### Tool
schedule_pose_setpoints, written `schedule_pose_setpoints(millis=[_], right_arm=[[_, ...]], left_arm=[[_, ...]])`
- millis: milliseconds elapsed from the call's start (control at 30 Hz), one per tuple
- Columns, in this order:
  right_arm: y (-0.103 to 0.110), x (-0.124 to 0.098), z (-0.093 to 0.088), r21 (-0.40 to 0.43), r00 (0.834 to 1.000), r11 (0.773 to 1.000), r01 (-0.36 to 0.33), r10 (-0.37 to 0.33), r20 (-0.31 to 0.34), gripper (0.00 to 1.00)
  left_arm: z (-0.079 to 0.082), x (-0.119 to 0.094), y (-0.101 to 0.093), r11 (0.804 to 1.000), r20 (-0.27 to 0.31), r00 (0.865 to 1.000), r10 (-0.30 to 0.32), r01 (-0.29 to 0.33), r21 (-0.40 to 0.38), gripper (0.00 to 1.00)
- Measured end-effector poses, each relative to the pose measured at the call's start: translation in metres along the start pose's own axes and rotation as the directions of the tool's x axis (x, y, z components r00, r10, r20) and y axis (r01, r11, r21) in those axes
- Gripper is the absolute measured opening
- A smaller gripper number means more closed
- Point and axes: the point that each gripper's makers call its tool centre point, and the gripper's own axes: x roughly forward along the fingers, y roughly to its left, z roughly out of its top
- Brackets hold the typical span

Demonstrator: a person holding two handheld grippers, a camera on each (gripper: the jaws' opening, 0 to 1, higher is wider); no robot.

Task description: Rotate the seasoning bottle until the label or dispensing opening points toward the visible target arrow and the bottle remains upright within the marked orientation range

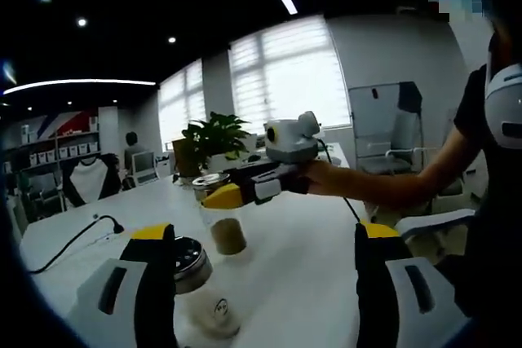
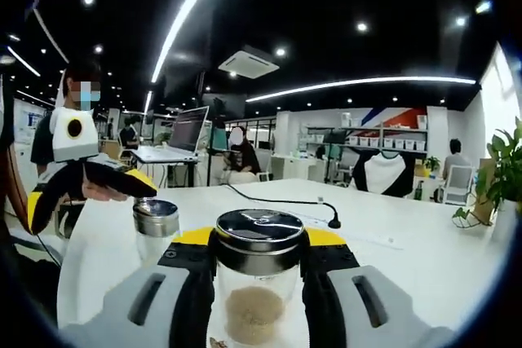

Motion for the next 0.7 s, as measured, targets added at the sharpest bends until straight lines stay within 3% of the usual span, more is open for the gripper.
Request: schedule_pose_setpoints(millis=[367, 700], right_arm=[[0.028, -0.020, 0.017, 0.009, 0.998, 0.998, -0.062, 0.062, 0.028, 0.38], [0.070, -0.037, 0.031, -0.018, 0.988, 0.989, -0.145, 0.146, 0.040, 0.38]], left_arm=[[-0.002, 0.001, -0.011, 1.000, -0.010, 1.000, -0.009, 0.009, 0.006, 0.96], [-0.005, 0.008, -0.020, 1.000, -0.010, 1.000, -0.027, 0.027, 0.009, 0.93]])
